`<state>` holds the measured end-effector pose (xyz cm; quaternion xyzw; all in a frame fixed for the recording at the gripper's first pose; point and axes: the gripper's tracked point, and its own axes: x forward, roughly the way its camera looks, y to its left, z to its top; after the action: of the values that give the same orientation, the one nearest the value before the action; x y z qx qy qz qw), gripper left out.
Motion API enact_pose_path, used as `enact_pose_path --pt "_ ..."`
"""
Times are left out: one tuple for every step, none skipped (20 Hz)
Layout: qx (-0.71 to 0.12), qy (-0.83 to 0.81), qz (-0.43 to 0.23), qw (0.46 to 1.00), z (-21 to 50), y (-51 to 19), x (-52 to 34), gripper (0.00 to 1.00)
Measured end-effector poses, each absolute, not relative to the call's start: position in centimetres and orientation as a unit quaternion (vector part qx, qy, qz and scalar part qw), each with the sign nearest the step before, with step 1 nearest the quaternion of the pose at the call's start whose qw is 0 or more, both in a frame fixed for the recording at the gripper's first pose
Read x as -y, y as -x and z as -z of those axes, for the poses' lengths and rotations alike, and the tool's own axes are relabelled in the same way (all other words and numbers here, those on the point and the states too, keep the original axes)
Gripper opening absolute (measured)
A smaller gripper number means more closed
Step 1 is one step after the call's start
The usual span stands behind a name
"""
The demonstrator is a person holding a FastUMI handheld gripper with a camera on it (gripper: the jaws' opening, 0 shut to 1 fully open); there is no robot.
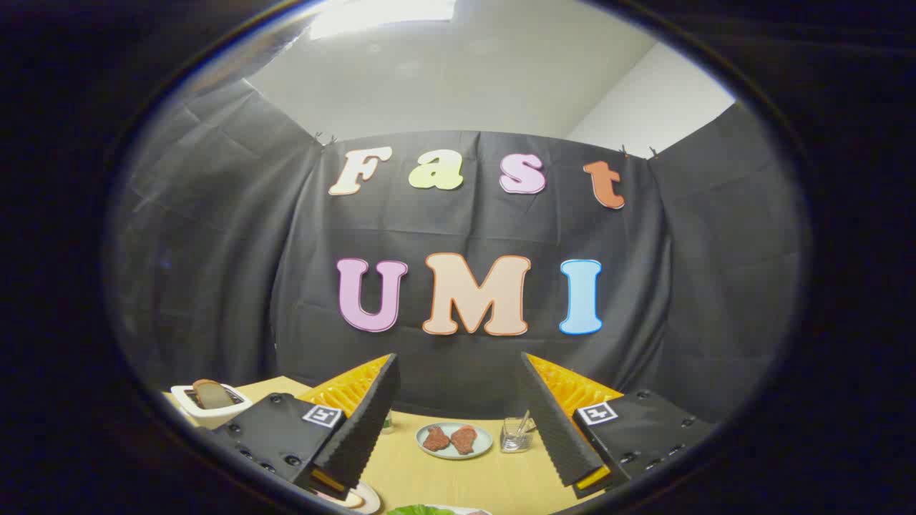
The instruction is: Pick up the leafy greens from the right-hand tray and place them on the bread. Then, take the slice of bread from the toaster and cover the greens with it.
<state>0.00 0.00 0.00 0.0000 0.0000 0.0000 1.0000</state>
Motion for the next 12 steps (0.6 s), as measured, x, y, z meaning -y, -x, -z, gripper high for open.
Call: enact_pose_path --pt "0.001 -0.004 0.001 1.0 -0.09 -0.08 0.15 1.0" --pt "0.0 -0.009 0.001 1.0 0.1 -0.11 0.18 1.0" --pt "-0.002 -0.014 0.001 1.0 0.19 -0.21 0.15 1.0" --pt "-0.001 -0.017 0.0 1.0 0.19 -0.26 0.25 1.0" --pt "-0.002 -0.018 0.0 1.0 0.18 -0.32 0.35 1.0" --pt "-0.002 -0.018 0.0 1.0 0.32 -0.46 0.47 1.0" --pt "-0.002 -0.018 -0.001 1.0 0.38 -0.54 0.48 1.0" --pt "-0.003 -0.018 -0.001 1.0 0.58 -0.52 0.56 1.0" --pt "-0.004 -0.018 -0.001 1.0 0.65 -0.53 0.61 1.0" --pt "-0.005 -0.017 -0.001 1.0 0.84 -0.55 0.64 1.0" --pt "-0.005 -0.016 -0.002 1.0 0.84 -0.57 0.67 1.0" --pt "-0.005 -0.017 -0.002 1.0 0.91 -0.53 0.72 1.0"
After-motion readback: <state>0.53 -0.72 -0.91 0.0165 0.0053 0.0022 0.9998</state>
